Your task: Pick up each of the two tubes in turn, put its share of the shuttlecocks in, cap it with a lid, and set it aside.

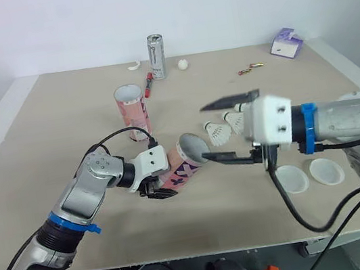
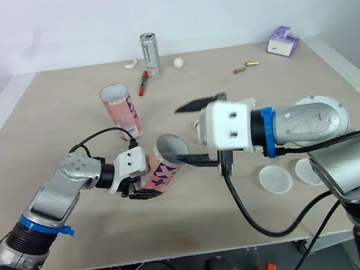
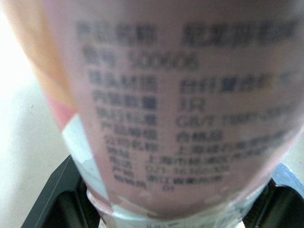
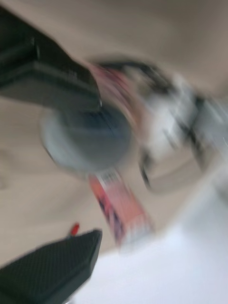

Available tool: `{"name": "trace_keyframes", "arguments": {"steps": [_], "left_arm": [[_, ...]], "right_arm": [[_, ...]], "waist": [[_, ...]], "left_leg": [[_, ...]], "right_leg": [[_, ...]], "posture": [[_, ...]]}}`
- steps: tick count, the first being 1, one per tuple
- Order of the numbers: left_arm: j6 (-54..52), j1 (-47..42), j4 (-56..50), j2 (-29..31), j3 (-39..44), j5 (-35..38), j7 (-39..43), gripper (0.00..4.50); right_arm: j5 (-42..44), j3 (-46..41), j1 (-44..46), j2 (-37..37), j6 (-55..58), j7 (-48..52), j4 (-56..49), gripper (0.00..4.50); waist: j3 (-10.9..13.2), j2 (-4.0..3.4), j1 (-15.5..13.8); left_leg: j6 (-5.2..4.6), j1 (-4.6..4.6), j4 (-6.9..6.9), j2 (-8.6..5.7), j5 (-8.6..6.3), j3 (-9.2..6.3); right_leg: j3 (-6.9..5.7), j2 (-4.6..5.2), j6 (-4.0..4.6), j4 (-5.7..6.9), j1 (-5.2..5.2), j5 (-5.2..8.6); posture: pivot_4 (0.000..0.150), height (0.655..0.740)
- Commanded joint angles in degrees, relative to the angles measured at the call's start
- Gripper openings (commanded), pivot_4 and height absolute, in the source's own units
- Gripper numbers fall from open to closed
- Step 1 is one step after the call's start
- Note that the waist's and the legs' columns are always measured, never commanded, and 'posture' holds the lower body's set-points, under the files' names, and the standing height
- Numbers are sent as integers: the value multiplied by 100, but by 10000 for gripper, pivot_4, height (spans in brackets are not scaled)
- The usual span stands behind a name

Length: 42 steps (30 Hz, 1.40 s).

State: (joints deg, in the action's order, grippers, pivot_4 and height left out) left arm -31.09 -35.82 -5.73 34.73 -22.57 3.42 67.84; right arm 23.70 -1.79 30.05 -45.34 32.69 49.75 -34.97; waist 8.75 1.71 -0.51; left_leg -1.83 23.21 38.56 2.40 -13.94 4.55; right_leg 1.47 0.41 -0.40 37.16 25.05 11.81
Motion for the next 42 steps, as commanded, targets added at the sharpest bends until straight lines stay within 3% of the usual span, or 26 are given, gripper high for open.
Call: {"name": "trace_keyframes", "arguments": {"steps": [1, 6, 18, 30, 42], "left_arm": [[-13, 39, 134, 62, -71, -79, -47, 30284], [21, 107, 79, 168, -61, -66, 17, 30284], [-57, 195, -37, 244, -18, -31, -74, 30284], [200, 283, 163, 559, 143, -9, -47, 30284], [312, 460, 57, 755, 289, 229, 150, 30284]], "right_arm": [[299, -743, -428, 425, 607, -877, 282, 44400], [27, -568, -851, 1223, 941, -1874, 901, 44400], [-16, -345, -513, 3041, 1934, -3603, 1323, 44400], [-195, -212, -368, 3815, 2599, -4503, 1403, 44400], [-764, -2, 47, 4169, 2253, -4942, 2125, 44400]], "waist": [[-3, 3, 3], [-2, -1, 12], [-2, -8, 45], [-3, -9, 187], [-2, -9, 255]], "left_leg": [[-1, 0, -2, -3, 1, 11], [-2, -4, 0, 0, 2, 10], [-7, -3, -6, 11, 5, 17], [-6, -5, -13, 21, 5, 14], [-2, -6, -30, 27, 6, 18]], "right_leg": [[8, 2, -1, 0, 6, -5], [9, -2, 1, 1, 4, -5], [19, -22, 8, 12, 17, -8], [18, -30, 13, 14, 20, -8], [25, -41, 10, 14, 30, -14]], "posture": [[1500, 7400], [1500, 7400], [1500, 7400], [1500, 7400], [1500, 7400]]}}
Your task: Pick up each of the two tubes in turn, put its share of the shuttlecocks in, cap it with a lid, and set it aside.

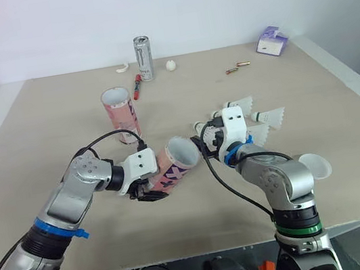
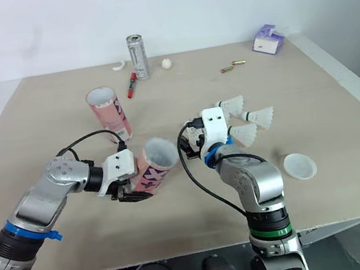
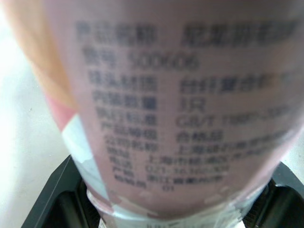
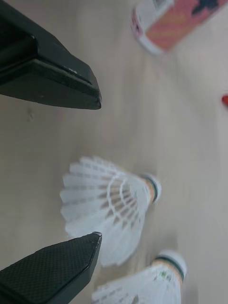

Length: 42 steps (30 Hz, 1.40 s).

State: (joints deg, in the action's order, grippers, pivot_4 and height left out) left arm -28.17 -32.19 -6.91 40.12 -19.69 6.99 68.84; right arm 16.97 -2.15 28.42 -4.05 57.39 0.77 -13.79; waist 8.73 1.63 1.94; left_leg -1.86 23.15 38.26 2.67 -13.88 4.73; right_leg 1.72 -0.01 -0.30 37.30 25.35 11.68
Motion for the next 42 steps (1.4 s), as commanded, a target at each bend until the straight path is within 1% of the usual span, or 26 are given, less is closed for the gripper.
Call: {"name": "trace_keyframes", "arguments": {"steps": [1, 10, 23, 25, 26, 29, 32, 33, 34, 39, 41, 42], "left_arm": [[32, 92, 202, 232, 12, -143, 29, 30284], [143, 125, 334, 260, -73, -223, -62, 30284], [107, 155, 295, 201, -125, -196, -93, 30284], [97, 160, 283, 193, -128, -191, -99, 30284], [94, 163, 278, 189, -130, -190, -103, 30284], [84, 168, 275, 171, -139, -191, -120, 30284], [76, 175, 270, 164, -146, -186, -124, 30284], [75, 176, 269, 163, -149, -186, -125, 30284], [89, 181, 286, 164, -153, -190, -124, 30284], [116, 175, 336, 153, -156, -196, -128, 30284], [134, 167, 367, 145, -158, -204, -131, 30284], [148, 162, 384, 139, -160, -210, -134, 30284]], "right_arm": [[-114, 29, 235, 58, -244, -44, 52, 44400], [-266, -4, 693, 429, -500, -193, 611, 44400], [-430, 6, 971, 580, -684, -198, 1325, 44400], [-455, 25, 997, 585, -740, -189, 1407, 39159], [-464, 32, 1007, 586, -758, -182, 1439, 35505], [-498, 50, 1051, 577, -838, -156, 1560, 21555], [-534, 67, 1096, 562, -917, -121, 1673, 6302], [-539, 72, 1105, 555, -932, -110, 1692, 2048], [-550, 95, 1114, 545, -953, -87, 1695, 228], [-594, 181, 1125, 503, -977, -6, 1589, 228], [-592, 251, 1113, 448, -949, 79, 1456, 228], [-605, 387, 1088, 285, -954, 269, 1203, 228]], "waist": [[0, 0, 20], [0, 0, 71], [0, 0, 72], [0, 0, 72], [0, 0, 72], [0, 0, 72], [0, 0, 72], [0, 0, 72], [0, 0, 72], [0, 0, 72], [0, 0, 72], [0, 0, 72]], "left_leg": [[0, 0, -4, 0, 0, 0], [2, -10, -22, 10, 3, -6], [3, -14, -22, 10, 5, -1], [3, -14, -22, 9, 5, -2], [3, -14, -23, 9, 5, -1], [3, -14, -22, 8, 5, 1], [3, -14, -22, 8, 5, 1], [3, -14, -22, 7, 5, 2], [3, -14, -22, 7, 5, 2], [3, -14, -22, 8, 5, 2], [3, -15, -22, 7, 5, 2], [3, -14, -22, 7, 5, 2]], "right_leg": [[0, -1, 0, 0, 2, 1], [9, -17, 12, 3, 4, -2], [14, -15, 12, 3, 3, -4], [14, -15, 12, 3, 2, -4], [15, -15, 12, 3, 2, -4], [17, -13, 11, 2, 2, -4], [18, -12, 11, 2, 2, -4], [19, -12, 12, 2, 2, -4], [19, -12, 11, 2, 3, -4], [19, -12, 11, 2, 2, -4], [19, -12, 12, 2, 2, -4], [19, -11, 12, 2, 2, -4]], "posture": [[1500, 7400], [1500, 7400], [1500, 7400], [1500, 7400], [1500, 7400], [1500, 7400], [1500, 7400], [1500, 7400], [1500, 7400], [1500, 7400], [1500, 7400], [1500, 7400]]}}
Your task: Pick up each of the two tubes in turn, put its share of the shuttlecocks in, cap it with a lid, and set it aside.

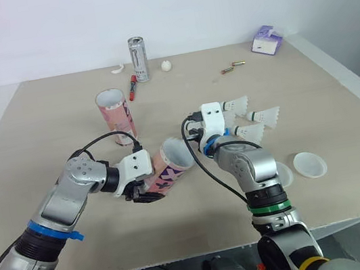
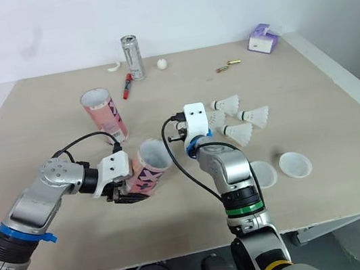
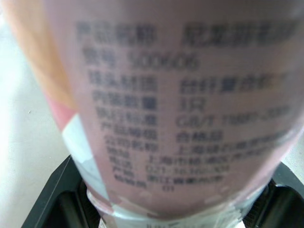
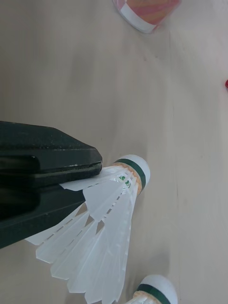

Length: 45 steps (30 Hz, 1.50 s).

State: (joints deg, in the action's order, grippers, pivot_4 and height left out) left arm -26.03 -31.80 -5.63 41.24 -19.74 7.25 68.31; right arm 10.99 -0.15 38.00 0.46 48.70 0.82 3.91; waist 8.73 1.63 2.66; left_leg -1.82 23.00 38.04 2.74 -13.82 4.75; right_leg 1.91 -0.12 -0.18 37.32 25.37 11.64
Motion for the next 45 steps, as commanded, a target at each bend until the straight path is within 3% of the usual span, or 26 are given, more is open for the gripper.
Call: {"name": "trace_keyframes", "arguments": {"steps": [1, 4, 9, 13, 18, 32, 45], "left_arm": [[-59, 119, 267, 20, -154, -237, -83, 30284], [-31, 103, 297, -5, -157, -245, -92, 30284], [-44, 33, 355, -93, -159, -220, -102, 30284], [-127, -37, 423, -202, -123, -137, -96, 30284], [-177, -157, 512, -289, -159, -131, -81, 30284], [-278, -230, 381, -342, -163, -135, -79, 30284], [-378, -174, 265, -326, -147, -121, -94, 30284]], "right_arm": [[-20, 334, 109, -373, -139, 510, -829, 228], [70, 489, 49, -1005, -220, 1145, -1575, 228], [376, 133, -83, -2651, -799, 2667, -2795, 228], [757, -426, -452, -4093, -1956, 4282, -3339, 228], [995, -424, -773, -5045, -3327, 5828, -3794, 228], [146, 771, -248, -4883, -4188, 6142, -3301, 228], [-239, 981, 4, -4806, -4663, 6317, -2824, 228]], "waist": [[1, -2, 0], [1, -2, -2], [1, -2, -29], [2, -3, -94], [4, -3, -130], [5, -1, -149], [5, -1, -151]], "left_leg": [[0, 0, 0, 0, 0, 0], [0, 1, 1, -4, 0, 2], [0, 2, 1, -12, 0, 6], [-1, 5, -2, -25, -1, 6], [-6, -7, -3, -22, -1, 6], [-19, -4, 8, -31, 9, 29], [-19, -4, 7, -28, 9, 24]], "right_leg": [[0, 1, 0, 0, 0, 0], [0, 4, -2, -1, 0, 1], [-9, 15, 2, -8, -2, 13], [-10, 25, -8, -18, -5, 17], [-12, 22, -10, -21, -14, 17], [-10, 52, -14, -21, -10, 10], [-13, 45, -11, -18, -9, 9]], "posture": [[1500, 7400], [1500, 7400], [1500, 7400], [1500, 7400], [1500, 7400], [1500, 7400], [1500, 7400]]}}
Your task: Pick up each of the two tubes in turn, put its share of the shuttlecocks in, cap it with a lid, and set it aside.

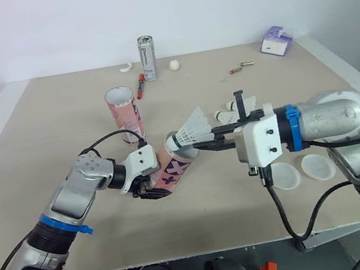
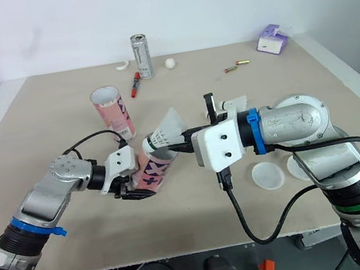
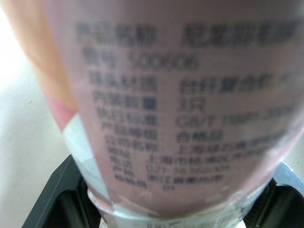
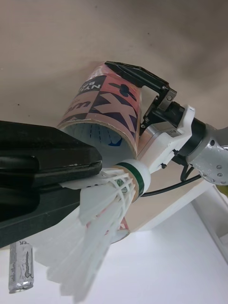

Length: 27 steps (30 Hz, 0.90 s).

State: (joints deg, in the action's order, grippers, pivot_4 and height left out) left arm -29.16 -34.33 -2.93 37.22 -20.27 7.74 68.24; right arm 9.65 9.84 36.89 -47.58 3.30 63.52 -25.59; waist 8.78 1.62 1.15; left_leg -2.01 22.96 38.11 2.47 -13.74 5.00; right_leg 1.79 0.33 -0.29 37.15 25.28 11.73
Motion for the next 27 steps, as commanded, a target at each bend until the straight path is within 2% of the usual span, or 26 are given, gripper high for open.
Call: {"name": "trace_keyframes", "arguments": {"steps": [1, 8, 16, 18, 19, 21, 24, 26, 27], "left_arm": [[-66, 78, -2, 78, -94, -170, -85, 30284], [-51, 75, 24, 90, -100, -168, -72, 30284], [-12, 61, 84, 72, -115, -180, -67, 30284], [-15, 77, 67, 76, -116, -178, -71, 30284], [-22, 88, 51, 80, -113, -175, -74, 30284], [-37, 108, 26, 92, -103, -168, -79, 30284], [-50, 143, -2, 116, -88, -162, -83, 30284], [-50, 151, -4, 127, -84, -160, -78, 30284], [-42, 147, 5, 129, -83, -163, -75, 30284]], "right_arm": [[-107, -40, 112, -20, -157, 62, 165, 228], [-138, -169, 146, -159, -362, 199, 400, 228], [-244, 158, 457, 71, -431, 297, 473, 228], [-205, 213, 494, 126, -366, 338, 463, 7034], [-179, 219, 495, 140, -332, 356, 459, 8624], [-166, 210, 479, 142, -325, 381, 454, 19631], [-82, 90, 372, 98, -284, 386, 409, 27408], [227, -188, 175, 118, 128, 203, 263, 34914], [401, -368, 46, 126, 378, 80, 193, 36593]], "waist": [[0, 0, 0], [0, 0, -1], [0, 0, -1], [0, 0, -1], [0, 0, -1], [0, 0, -1], [0, 0, -1], [0, 0, -1], [0, 0, -1]], "left_leg": [[0, -1, 0, 1, 0, 0], [0, 4, 0, -3, -1, 2], [0, 3, 0, -1, -1, 0], [0, 3, 0, -2, -1, 1], [0, 3, 0, -2, -1, 1], [0, 3, 0, -3, -1, 2], [0, 4, 0, -2, -1, 3], [0, 3, 0, -2, -1, 2], [0, 3, 0, -2, -1, 2]], "right_leg": [[0, -1, 0, 1, 0, 0], [2, 3, 0, 0, 1, 1], [0, 0, 0, 1, 1, 0], [1, 0, 0, 1, 1, 0], [1, 0, 0, 1, 1, 0], [2, 2, 0, 0, 1, 0], [2, 2, 0, 1, 1, 0], [2, 1, 0, 1, 1, 0], [2, 1, 0, 1, 1, 0]], "posture": [[1500, 7400], [1500, 7400], [1500, 7400], [1500, 7400], [1500, 7400], [1500, 7400], [1500, 7400], [1500, 7400], [1500, 7400]]}}
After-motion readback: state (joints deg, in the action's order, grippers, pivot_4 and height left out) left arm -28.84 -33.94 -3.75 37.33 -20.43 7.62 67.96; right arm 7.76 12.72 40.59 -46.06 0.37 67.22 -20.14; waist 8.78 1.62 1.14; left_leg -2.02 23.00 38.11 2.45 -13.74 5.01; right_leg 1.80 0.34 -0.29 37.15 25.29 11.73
